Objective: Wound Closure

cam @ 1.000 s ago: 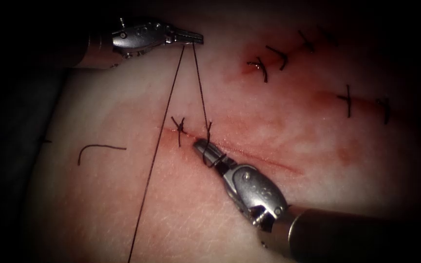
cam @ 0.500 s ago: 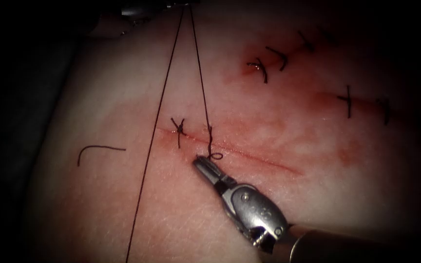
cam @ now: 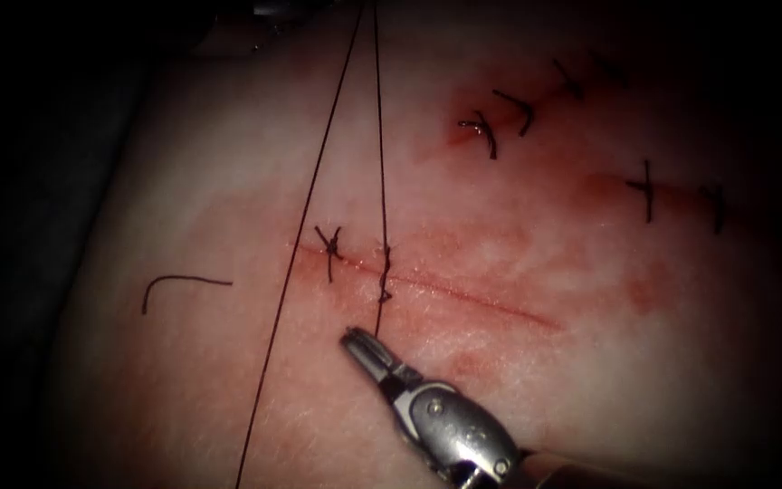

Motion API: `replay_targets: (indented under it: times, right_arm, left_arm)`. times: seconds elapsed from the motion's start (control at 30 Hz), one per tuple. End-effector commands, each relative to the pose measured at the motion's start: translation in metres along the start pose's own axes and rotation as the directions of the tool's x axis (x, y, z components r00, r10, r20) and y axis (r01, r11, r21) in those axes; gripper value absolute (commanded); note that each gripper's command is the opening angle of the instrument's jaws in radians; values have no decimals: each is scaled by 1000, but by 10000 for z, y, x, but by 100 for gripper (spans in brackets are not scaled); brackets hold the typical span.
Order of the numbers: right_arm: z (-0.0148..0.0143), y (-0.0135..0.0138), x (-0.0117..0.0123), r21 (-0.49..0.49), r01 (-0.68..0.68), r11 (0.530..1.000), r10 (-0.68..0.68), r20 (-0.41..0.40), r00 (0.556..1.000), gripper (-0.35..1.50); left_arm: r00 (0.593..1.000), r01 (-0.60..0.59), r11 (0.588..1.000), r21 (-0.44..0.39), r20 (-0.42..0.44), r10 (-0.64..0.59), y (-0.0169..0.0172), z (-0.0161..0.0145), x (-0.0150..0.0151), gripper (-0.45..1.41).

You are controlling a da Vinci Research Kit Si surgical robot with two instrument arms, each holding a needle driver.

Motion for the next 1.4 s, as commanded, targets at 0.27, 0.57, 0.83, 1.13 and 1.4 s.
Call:
replay_targets:
  times: [0.27,0.57,0.83,1.13,1.4]
  right_arm:
    - [-6,-22,-20,15,4,1000,-4,3,1000,-35]
    - [-8,-29,-35,28,-2,1000,2,8,1000,-35]
    - [-4,-17,-21,94,-27,995,27,4,1000,83]
    - [-22,8,-1,139,-47,989,47,-1,999,108]
    - [6,45,51,190,-99,977,97,18,995,96]
  left_arm:
    - [1000,1,1000,-5,-21,-1,-16,17,-5,-45]
    - [999,16,1000,-8,-46,-16,-23,31,-11,-45]
    - [994,108,973,-203,40,-102,48,-31,3,-45]
    - [979,131,931,-340,194,-67,126,-129,34,-45]
    - [983,98,934,-343,181,-37,215,-152,57,-45]
